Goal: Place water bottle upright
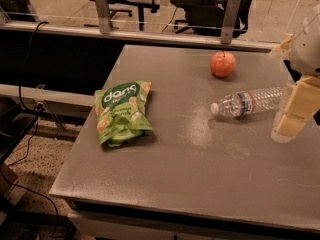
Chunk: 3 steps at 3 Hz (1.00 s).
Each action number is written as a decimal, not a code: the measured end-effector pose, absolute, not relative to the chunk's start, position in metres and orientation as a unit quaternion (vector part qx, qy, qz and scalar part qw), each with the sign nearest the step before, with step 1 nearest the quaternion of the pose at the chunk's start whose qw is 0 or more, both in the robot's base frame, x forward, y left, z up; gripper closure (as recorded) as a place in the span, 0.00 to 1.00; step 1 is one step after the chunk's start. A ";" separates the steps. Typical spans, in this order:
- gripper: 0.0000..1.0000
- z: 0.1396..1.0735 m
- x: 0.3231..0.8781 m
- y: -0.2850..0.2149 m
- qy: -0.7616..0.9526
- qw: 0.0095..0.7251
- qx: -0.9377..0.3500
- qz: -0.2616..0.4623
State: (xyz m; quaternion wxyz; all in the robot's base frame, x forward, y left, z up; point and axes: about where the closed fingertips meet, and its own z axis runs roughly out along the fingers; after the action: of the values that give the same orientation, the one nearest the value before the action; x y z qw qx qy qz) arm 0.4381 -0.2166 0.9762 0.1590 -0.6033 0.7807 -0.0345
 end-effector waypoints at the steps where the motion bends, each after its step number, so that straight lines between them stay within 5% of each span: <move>1: 0.00 0.976 0.438 -0.217 0.781 0.159 -0.603 -0.035; 3: 0.00 0.974 0.466 -0.219 0.756 0.153 -0.634 -0.054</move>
Offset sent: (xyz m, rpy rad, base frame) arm 0.0160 -0.0025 -0.0015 -0.0371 0.0209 0.0695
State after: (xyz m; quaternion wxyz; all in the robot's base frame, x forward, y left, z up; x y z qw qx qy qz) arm 0.4661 -0.2190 0.9737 0.1529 -0.6341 0.7561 -0.0536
